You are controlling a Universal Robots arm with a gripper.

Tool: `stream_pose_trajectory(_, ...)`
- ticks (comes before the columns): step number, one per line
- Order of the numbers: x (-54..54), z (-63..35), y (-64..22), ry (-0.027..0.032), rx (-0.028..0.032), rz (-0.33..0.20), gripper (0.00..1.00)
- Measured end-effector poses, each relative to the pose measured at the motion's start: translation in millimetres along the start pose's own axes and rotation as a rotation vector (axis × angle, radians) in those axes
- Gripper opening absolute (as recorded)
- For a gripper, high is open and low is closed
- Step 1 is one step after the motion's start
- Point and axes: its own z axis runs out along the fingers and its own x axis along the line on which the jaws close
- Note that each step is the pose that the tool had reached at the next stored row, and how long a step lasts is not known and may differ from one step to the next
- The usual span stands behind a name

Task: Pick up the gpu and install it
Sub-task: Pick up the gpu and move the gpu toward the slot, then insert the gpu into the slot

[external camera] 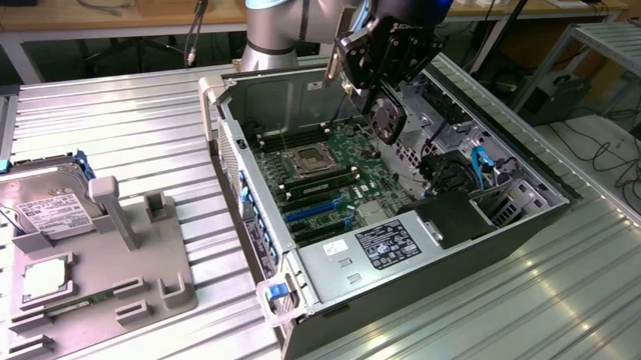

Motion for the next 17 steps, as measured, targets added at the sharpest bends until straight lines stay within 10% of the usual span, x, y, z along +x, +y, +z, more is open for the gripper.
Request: stream_pose_trajectory(17,0.8,0.0,0.0,0.0055,0.0022,-0.107,0.28)
